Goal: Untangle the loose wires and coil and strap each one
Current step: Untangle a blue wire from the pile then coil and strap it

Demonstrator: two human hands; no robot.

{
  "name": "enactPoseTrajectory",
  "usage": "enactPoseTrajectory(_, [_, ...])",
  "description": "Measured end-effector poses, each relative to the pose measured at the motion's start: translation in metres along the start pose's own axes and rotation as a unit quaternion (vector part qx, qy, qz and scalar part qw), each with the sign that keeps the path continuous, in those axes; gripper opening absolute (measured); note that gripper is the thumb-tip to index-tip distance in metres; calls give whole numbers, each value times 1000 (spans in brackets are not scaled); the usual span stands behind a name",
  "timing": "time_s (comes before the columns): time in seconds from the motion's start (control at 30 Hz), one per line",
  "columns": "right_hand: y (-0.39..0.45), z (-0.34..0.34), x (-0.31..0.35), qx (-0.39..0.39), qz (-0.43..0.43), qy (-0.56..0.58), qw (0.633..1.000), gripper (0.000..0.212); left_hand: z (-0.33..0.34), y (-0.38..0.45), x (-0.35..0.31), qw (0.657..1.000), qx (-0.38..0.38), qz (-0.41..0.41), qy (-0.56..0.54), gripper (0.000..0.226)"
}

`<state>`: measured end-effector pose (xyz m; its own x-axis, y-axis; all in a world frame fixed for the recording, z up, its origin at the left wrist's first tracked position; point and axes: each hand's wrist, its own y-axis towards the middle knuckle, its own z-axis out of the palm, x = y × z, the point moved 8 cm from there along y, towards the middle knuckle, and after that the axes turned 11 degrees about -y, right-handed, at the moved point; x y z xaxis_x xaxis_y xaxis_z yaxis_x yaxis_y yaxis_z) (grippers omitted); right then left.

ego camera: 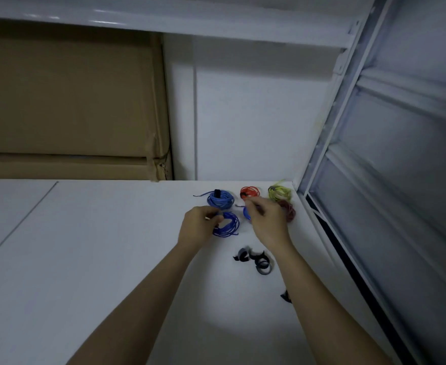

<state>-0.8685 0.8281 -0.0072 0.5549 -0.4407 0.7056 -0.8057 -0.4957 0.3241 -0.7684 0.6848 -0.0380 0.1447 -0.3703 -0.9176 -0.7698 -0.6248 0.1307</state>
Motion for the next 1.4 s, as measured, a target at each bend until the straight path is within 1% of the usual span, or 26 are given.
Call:
enactPoseTrajectory(0.07, [0, -14, -13, -29, 17, -19, 999, 19, 5, 7, 10, 998, 3, -4, 61, 16])
enactPoseTrajectory(0.17, [-4, -26, -28, -28, 27, -57, 998, 20, 8, 14, 17, 990, -11, -8, 137, 18])
enactPoseTrajectory(0.27, [-7, -32, -37, -18, 33, -89, 995, 23, 12, 16, 18, 987, -11, -26, 161, 24])
enactPoseTrajectory(0.33, [-10, -32, -38, -13, 30, -100, 994, 23, 14, 14, 19, 987, -12, -46, 153, 33])
enactPoseTrajectory(0.4, [-14, -31, -32, -17, 10, -109, 994, 23, 8, 11, 18, 986, -32, -60, 150, 42])
enactPoseTrajectory(0.47, [-15, -27, -17, -16, -31, -125, 992, 22, -5, 6, 10, 979, -63, -28, 193, 43])
enactPoseTrajectory(0.53, [-12, -14, 4, -2, -75, -133, 988, 22, -25, -3, -1, 961, -87, 26, 260, 39])
enactPoseTrajectory(0.6, [-8, 4, 28, 16, -113, -138, 984, 23, -51, -12, -5, 943, -95, 46, 317, 36])
enactPoseTrajectory(0.63, [-7, 17, 43, 28, -135, -140, 980, 24, -69, -19, -3, 933, -104, 38, 342, 35])
enactPoseTrajectory(0.7, [-10, 53, 78, 58, -178, -149, 971, 29, -119, -37, 6, 914, -130, -4, 385, 35])
enactPoseTrajectory(0.83, [-38, 146, 163, 140, -256, -160, 943, 35, -241, -92, 30, 883, -180, -101, 422, 38])
enactPoseTrajectory(0.9, [-60, 195, 215, 172, -300, -161, 924, 35, -308, -126, 43, 865, -212, -139, 434, 39])
enactPoseTrajectory(1.03, [-106, 285, 338, 204, -379, -162, 888, 36, -441, -190, 72, 825, -265, -196, 458, 43])
enactPoseTrajectory(1.2, [-157, 382, 487, 207, -425, -156, 867, 38, -589, -247, 108, 811, -299, -214, 455, 48])
enactPoseTrajectory(1.3, [-178, 432, 563, 203, -441, -154, 860, 37, -666, -267, 127, 810, -313, -206, 452, 49])
enactPoseTrajectory(1.4, [-191, 474, 625, 209, -460, -149, 850, 37, -733, -275, 148, 812, -321, -208, 441, 46])
